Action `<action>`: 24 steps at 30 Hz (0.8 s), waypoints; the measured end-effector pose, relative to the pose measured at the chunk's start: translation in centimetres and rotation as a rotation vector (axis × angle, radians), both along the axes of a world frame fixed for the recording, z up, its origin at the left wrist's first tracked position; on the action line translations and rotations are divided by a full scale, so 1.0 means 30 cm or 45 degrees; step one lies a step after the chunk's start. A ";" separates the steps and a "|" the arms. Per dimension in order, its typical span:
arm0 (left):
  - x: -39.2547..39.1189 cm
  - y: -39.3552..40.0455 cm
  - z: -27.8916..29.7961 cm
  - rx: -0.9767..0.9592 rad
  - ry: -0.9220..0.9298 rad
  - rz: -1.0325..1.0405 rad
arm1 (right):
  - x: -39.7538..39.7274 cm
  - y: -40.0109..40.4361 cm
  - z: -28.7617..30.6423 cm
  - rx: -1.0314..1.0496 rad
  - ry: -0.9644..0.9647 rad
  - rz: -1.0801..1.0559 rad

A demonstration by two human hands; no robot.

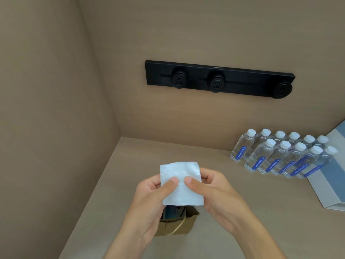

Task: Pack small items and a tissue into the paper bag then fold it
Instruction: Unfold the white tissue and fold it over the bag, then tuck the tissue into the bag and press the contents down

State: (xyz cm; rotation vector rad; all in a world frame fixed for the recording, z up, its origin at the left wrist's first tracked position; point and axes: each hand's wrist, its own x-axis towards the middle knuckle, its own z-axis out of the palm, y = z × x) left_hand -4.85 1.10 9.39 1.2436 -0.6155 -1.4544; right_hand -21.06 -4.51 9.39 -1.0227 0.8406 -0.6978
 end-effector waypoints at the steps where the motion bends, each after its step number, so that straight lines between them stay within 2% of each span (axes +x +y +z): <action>1: 0.002 0.005 -0.003 -0.016 -0.009 0.002 | -0.001 0.000 -0.002 0.002 -0.010 0.010; 4: 0.010 0.014 -0.010 -0.053 -0.080 0.114 | 0.006 0.000 -0.004 0.017 -0.050 -0.021; 9: 0.040 0.038 -0.058 -0.039 -0.108 0.157 | 0.044 0.028 -0.041 0.075 -0.016 0.105; 11: 0.073 0.059 -0.104 -0.068 -0.320 0.306 | 0.044 0.030 -0.055 0.080 0.100 0.083; 13: 0.119 0.081 -0.154 -0.102 -0.673 0.444 | 0.036 0.024 -0.061 -0.044 0.419 0.036; 15: 0.148 0.092 -0.196 -0.104 -0.919 0.312 | 0.030 0.017 -0.068 -0.264 0.854 0.137; 17: 0.143 0.085 -0.224 -0.065 -1.024 0.034 | 0.050 0.016 -0.072 -0.445 1.170 0.359; 20: 0.100 0.047 -0.243 -0.046 -1.196 -0.269 | 0.089 0.015 -0.085 -0.543 1.343 0.466; 24: 0.072 -0.012 -0.226 0.062 -1.297 -0.318 | 0.116 0.006 -0.098 -0.467 1.461 0.545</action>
